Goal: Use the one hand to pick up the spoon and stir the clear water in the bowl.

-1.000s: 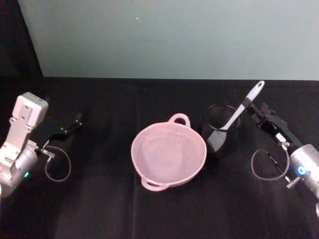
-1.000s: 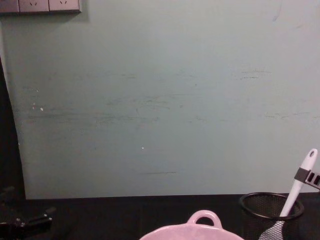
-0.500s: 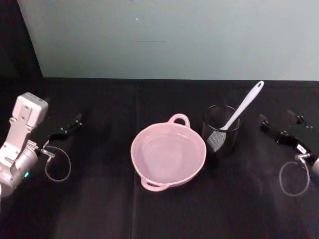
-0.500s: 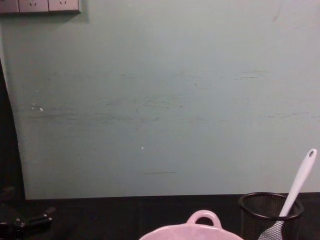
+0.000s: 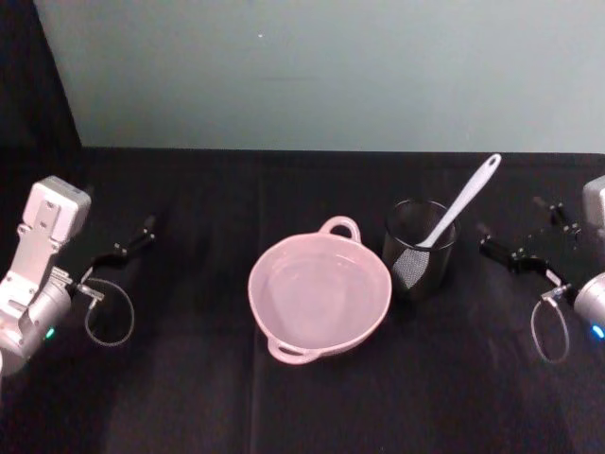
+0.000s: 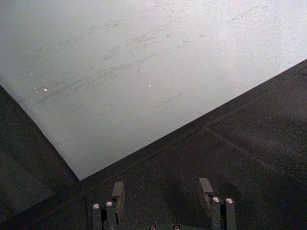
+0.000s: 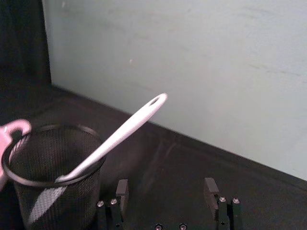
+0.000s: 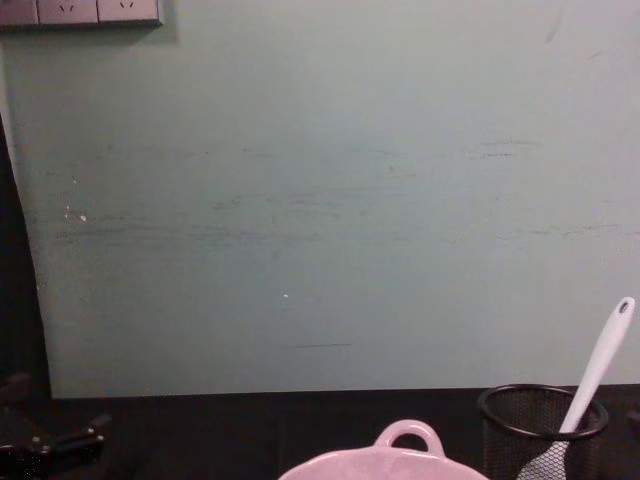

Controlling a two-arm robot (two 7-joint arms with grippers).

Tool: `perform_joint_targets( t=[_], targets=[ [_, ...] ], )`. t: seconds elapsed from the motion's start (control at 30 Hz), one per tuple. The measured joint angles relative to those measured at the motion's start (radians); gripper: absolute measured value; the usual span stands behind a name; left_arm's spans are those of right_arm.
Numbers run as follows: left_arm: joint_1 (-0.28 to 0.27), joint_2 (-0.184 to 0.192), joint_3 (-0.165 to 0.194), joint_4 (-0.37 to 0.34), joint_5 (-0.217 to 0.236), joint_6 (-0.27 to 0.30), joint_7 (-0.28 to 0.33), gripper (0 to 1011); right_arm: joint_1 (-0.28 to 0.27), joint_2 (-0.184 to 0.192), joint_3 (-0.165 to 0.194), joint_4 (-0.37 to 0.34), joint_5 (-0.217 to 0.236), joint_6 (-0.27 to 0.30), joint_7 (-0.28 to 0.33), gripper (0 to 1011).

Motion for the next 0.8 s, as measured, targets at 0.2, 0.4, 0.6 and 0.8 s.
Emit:
perform_joint_targets(
  t=[0.2, 0.4, 0.6, 0.8],
  targets=[
    [0.000, 0.000, 0.000, 0.000, 0.000, 0.000, 0.000, 1011, 0.007, 0.002, -0.015, -0.005, -0.042, 0.023, -0.012, 1003],
    [0.000, 0.000, 0.000, 0.000, 0.000, 0.000, 0.000, 1011, 0.007, 0.002, -0.012, -0.003, -0.035, 0.019, -0.011, 1003],
    [0.000, 0.000, 0.000, 0.000, 0.000, 0.000, 0.000, 1011, 0.006, 0.001, -0.011, -0.001, -0.032, 0.015, -0.010, 1003],
    [0.000, 0.000, 0.000, 0.000, 0.000, 0.000, 0.000, 1011, 0.006, 0.001, -0.009, -0.001, -0.028, 0.013, -0.009, 1003]
  ],
)
